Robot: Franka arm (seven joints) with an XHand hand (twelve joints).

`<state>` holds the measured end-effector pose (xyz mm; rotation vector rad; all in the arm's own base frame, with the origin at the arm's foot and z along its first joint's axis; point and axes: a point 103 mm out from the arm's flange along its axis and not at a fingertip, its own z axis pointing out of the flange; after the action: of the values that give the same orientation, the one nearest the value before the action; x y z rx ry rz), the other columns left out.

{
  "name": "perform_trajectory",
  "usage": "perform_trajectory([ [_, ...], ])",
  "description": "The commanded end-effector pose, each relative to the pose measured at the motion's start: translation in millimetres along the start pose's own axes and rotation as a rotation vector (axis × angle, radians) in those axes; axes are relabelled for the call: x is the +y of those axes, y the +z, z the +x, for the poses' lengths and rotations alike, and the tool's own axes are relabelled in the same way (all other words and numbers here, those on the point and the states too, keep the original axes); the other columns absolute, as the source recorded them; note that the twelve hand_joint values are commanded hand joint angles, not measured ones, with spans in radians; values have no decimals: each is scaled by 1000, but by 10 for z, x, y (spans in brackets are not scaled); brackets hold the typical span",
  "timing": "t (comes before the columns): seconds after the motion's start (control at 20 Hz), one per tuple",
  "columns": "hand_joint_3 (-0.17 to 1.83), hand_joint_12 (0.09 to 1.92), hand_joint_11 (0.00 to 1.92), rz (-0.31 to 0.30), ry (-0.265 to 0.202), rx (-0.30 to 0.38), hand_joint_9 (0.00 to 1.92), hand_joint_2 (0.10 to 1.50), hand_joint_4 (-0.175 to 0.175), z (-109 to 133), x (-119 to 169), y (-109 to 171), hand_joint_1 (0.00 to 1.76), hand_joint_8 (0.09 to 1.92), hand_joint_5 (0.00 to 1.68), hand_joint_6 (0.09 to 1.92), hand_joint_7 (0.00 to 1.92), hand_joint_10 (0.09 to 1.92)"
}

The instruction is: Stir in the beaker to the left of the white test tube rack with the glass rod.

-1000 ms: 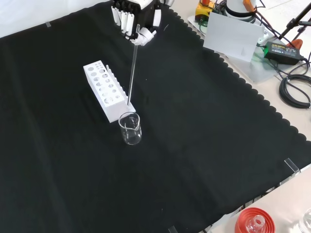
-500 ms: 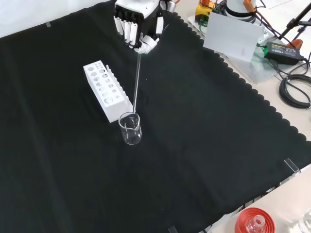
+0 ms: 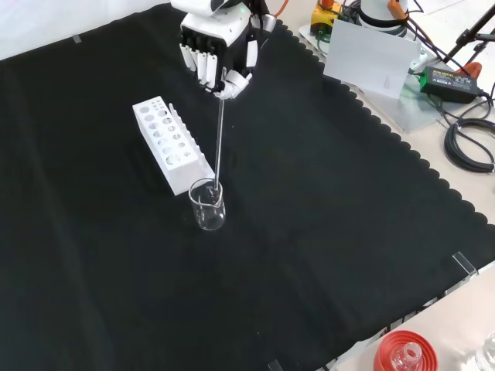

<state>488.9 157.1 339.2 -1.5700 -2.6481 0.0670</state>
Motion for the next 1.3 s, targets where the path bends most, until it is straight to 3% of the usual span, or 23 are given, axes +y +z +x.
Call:
perform_trajectory([
  [0.05, 861, 724, 1604, 27, -6, -2, 1729, 588, -175, -115, 64, 137, 1315, 907, 1168, 911, 1226, 568],
  [0.6, 862, 723, 1606, 67, -22, 14, 1731, 587, -175, -357, 250, 404, 1315, 905, 1169, 910, 1228, 564],
  [1.3, 861, 723, 1608, 122, -43, 33, 1733, 587, -175, -490, 482, 730, 1315, 904, 1170, 908, 1228, 561],
])
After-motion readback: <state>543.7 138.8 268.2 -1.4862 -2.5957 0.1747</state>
